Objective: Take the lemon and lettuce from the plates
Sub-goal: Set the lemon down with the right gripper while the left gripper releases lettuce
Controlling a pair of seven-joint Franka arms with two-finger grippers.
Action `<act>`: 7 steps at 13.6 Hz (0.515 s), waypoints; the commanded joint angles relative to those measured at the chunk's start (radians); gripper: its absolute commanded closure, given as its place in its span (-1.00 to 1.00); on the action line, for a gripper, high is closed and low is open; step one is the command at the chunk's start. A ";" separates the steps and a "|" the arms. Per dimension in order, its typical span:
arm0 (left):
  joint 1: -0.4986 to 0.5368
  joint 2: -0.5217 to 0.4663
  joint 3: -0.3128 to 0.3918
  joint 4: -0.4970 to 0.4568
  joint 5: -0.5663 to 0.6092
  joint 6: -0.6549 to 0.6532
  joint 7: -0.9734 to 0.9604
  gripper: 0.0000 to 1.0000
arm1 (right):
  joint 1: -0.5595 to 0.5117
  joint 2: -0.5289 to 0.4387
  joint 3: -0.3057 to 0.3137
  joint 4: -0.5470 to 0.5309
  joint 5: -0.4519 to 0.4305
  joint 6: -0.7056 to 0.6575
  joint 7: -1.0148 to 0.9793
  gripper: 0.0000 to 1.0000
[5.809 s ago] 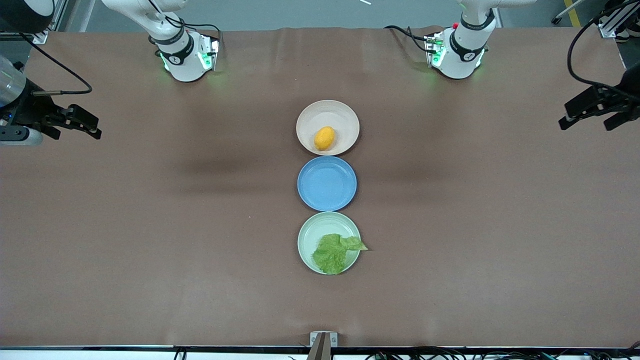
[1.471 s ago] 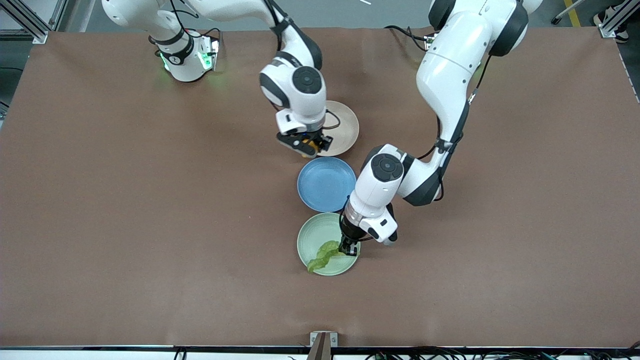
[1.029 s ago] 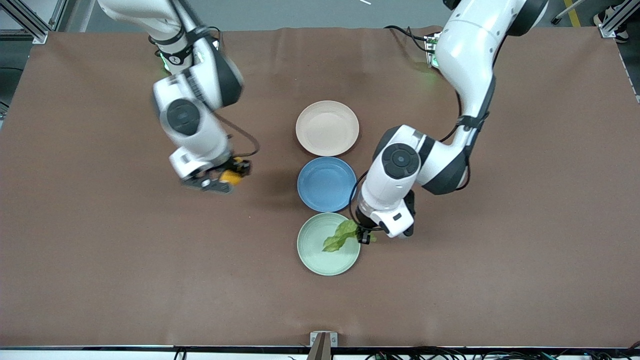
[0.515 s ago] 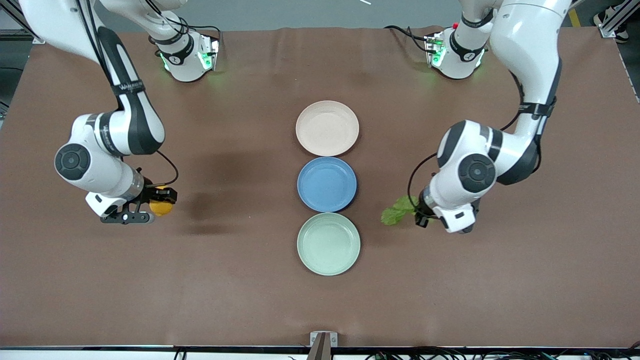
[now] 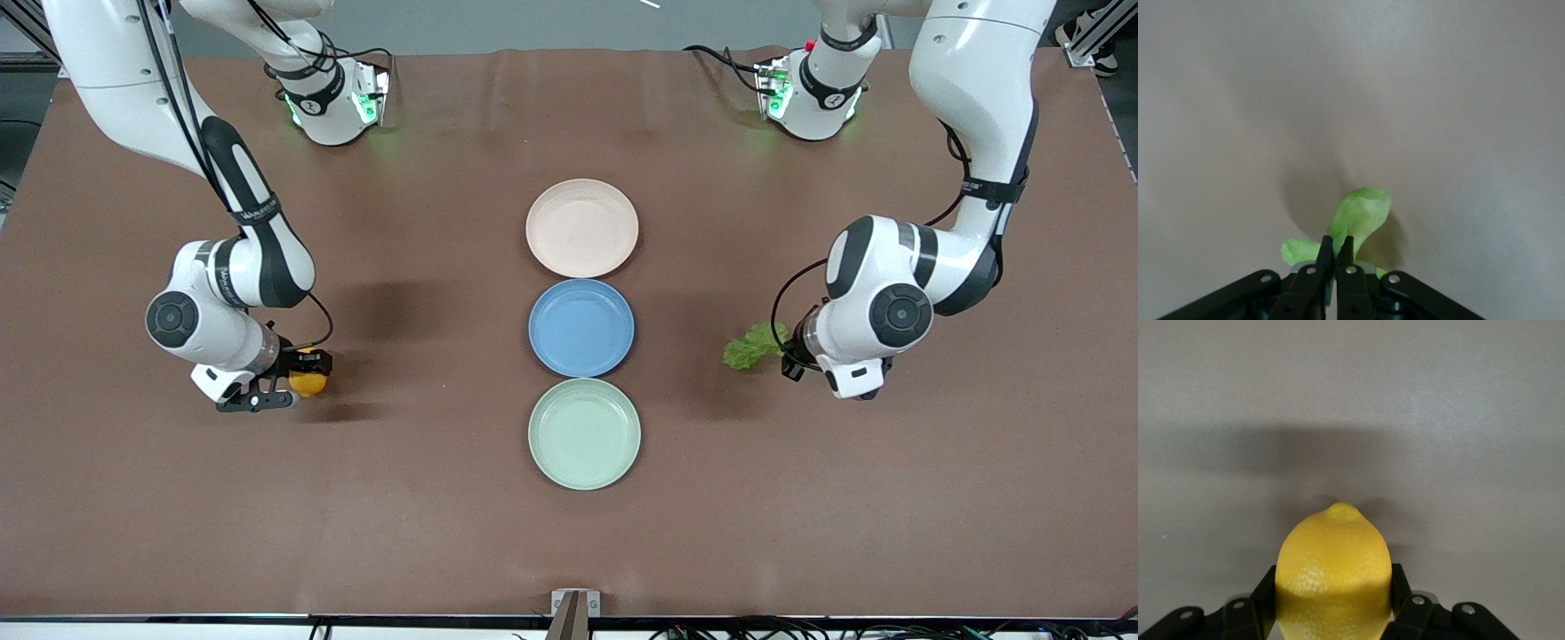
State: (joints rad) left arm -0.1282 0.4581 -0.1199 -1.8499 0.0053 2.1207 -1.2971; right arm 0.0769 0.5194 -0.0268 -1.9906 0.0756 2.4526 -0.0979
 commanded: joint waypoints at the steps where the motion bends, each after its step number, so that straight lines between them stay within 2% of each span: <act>1: 0.062 -0.029 -0.009 -0.041 -0.013 0.018 0.108 0.92 | -0.026 -0.012 0.022 -0.024 0.019 0.016 -0.036 0.72; 3: 0.094 -0.012 -0.009 -0.043 -0.011 0.019 0.172 0.92 | -0.025 -0.013 0.022 -0.020 0.019 0.009 -0.037 -0.99; 5: 0.107 0.008 -0.006 -0.048 -0.008 0.065 0.217 0.91 | -0.025 -0.027 0.022 -0.007 0.019 -0.007 -0.034 -1.00; 7: 0.130 0.017 -0.007 -0.048 -0.002 0.079 0.232 0.88 | -0.026 -0.062 0.021 0.039 0.019 -0.113 -0.020 -1.00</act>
State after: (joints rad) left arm -0.0141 0.4737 -0.1194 -1.8879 0.0053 2.1779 -1.0917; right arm 0.0741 0.5105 -0.0232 -1.9719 0.0784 2.4244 -0.1099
